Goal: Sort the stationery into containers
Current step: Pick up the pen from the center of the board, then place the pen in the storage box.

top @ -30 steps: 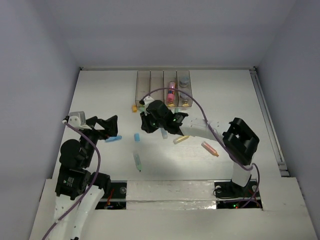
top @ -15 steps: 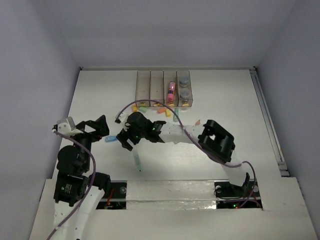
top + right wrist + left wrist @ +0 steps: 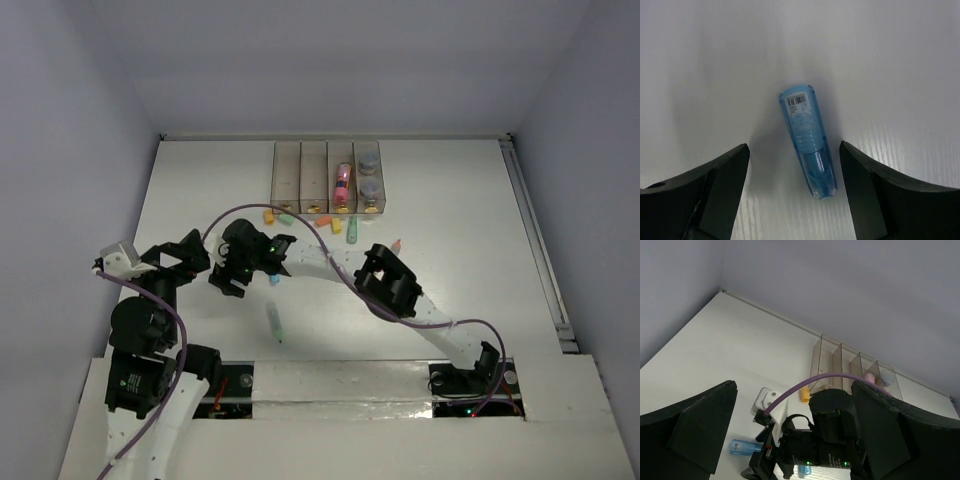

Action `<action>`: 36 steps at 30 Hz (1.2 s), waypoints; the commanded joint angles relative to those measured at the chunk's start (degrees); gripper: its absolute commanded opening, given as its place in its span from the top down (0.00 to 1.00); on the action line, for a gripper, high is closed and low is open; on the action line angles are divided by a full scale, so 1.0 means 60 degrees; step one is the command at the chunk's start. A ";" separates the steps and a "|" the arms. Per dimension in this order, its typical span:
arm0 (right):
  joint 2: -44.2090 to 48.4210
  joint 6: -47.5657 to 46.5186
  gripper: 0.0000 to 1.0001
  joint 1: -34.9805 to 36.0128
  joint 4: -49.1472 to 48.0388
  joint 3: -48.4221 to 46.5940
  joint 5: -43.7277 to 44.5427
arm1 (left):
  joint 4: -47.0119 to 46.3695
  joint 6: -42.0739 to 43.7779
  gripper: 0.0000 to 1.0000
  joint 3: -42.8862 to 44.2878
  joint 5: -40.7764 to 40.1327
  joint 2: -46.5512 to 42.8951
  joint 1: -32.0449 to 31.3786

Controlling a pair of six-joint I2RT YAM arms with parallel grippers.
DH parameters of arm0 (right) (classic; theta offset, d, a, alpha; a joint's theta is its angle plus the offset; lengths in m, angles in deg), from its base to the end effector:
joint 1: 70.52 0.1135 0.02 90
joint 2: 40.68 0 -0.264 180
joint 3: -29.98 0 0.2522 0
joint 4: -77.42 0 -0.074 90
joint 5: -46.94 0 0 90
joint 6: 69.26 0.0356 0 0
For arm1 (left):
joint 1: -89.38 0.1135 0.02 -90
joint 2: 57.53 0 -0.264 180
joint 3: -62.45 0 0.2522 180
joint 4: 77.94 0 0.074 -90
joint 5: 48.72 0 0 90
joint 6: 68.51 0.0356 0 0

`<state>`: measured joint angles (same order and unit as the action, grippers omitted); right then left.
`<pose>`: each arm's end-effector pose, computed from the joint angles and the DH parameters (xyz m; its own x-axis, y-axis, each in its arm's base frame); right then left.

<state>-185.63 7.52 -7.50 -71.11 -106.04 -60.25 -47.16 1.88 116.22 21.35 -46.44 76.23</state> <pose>0.2481 0.5105 0.1560 -0.0682 -0.6155 -0.7852 -0.9954 0.0946 0.0123 0.0529 0.0001 0.3574 0.2264 -0.3769 -0.8982 -0.0371 0.9181 -0.3946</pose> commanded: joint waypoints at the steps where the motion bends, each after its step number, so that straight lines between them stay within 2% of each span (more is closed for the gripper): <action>1: -0.0290 -0.0259 0.24 0.0028 0.0563 -0.0468 -0.0359 | -0.0360 0.0017 0.01 0.0246 0.0141 0.0026 0.0111; 3: -0.0335 -0.0215 0.41 0.0028 0.0418 -0.0381 0.0267 | -0.0375 0.0047 0.01 0.0217 0.0273 0.0026 0.0111; 4: -0.0306 -0.0157 0.56 0.0028 0.0098 -0.0294 0.0548 | -0.0390 0.0032 0.01 0.0217 0.0346 0.0041 0.0111; 5: -0.0262 -0.0156 0.63 0.0028 -0.0080 -0.0177 0.0783 | -0.0390 0.0032 0.01 0.0202 0.0361 0.0041 0.0111; 6: -0.0102 -0.0069 0.79 0.0028 -0.0545 0.0158 0.1206 | -0.0375 0.0018 0.01 0.0216 0.0390 0.0041 0.0111; 10: 0.0543 0.0383 1.00 0.0028 -0.2173 0.1229 0.1531 | -0.0375 0.0003 0.01 0.0202 0.0435 0.0041 0.0111; 15: 0.1582 0.1307 1.00 -0.0089 -0.4238 0.2225 0.2161 | -0.0375 -0.0026 0.01 0.0173 0.0552 0.0041 0.0111; 20: 0.3410 0.2947 1.00 -0.0980 -0.6130 0.3747 0.2806 | -0.0390 -0.0026 0.01 0.0143 0.0742 0.0026 0.0111; 21: 0.3633 0.3080 1.00 -0.1113 -0.6247 0.3881 0.3474 | -0.0404 -0.0012 0.01 0.0143 0.0757 0.0026 0.0111; 24: 0.4015 0.3607 1.00 -0.1756 -0.6132 0.4043 0.4429 | -0.0390 0.0017 0.01 0.0129 0.0772 0.0026 0.0111; 27: 0.3885 0.4426 1.00 -0.2387 -0.5285 0.3634 0.5412 | -0.0390 0.0017 0.01 0.0129 0.0786 0.0026 0.0023; 31: 0.3651 0.5466 1.00 -0.3528 -0.4243 0.3312 0.5619 | -0.0404 0.0017 0.01 0.0085 0.0830 0.0070 -0.0064; 36: 0.3328 0.5498 1.00 -0.3956 -0.3847 0.2930 0.5706 | -0.0433 0.0032 0.01 0.0070 0.0947 0.0100 -0.0065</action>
<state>-164.32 37.84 -32.11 -97.16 -85.76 -28.39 -47.20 1.88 116.22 26.12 -46.41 76.21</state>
